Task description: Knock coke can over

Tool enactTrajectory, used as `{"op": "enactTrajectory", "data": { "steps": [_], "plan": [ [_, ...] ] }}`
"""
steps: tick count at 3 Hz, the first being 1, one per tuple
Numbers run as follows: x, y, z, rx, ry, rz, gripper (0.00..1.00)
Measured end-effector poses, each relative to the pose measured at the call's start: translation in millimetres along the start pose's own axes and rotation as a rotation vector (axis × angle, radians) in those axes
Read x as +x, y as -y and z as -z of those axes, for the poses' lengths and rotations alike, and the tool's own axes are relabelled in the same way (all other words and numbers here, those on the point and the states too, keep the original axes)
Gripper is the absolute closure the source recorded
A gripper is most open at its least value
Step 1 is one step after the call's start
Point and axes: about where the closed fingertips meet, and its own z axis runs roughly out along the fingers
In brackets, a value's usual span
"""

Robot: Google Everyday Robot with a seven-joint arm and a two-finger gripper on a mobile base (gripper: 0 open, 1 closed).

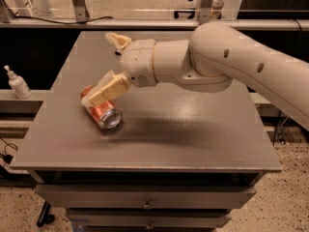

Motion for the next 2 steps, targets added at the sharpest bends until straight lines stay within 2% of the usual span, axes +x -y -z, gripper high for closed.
{"op": "enactTrajectory", "data": {
  "steps": [2],
  "plan": [
    [29.0,20.2,74.2,0.010,-0.035,0.032,0.00]
  ]
}}
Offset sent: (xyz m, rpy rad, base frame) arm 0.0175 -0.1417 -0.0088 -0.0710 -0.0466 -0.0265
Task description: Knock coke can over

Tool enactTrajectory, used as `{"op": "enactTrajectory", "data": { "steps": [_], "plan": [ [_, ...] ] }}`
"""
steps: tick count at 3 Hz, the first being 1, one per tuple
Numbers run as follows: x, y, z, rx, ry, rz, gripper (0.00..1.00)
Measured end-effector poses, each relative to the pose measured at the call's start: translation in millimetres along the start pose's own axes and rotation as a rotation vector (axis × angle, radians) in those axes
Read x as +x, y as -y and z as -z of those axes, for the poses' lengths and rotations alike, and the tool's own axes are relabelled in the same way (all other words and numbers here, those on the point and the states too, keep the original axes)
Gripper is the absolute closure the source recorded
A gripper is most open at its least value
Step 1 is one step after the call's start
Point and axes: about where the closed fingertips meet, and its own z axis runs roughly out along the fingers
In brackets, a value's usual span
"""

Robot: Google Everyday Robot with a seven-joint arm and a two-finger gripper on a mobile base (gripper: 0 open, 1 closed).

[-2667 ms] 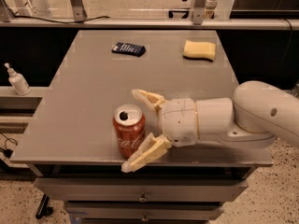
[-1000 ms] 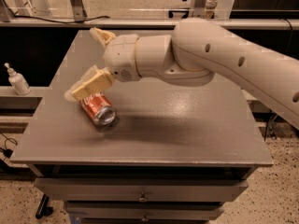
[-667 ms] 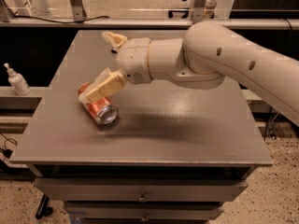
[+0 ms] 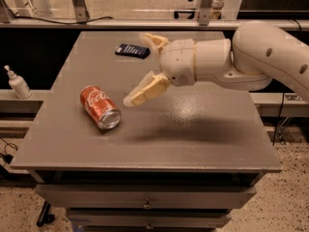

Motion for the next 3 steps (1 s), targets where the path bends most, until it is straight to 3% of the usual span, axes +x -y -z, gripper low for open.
{"op": "enactTrajectory", "data": {
  "steps": [2,3],
  "plan": [
    [18.0,16.4,86.1,0.008,-0.079,0.038,0.00],
    [18.0,16.3,86.1,0.008,-0.079,0.038,0.00]
  ]
}}
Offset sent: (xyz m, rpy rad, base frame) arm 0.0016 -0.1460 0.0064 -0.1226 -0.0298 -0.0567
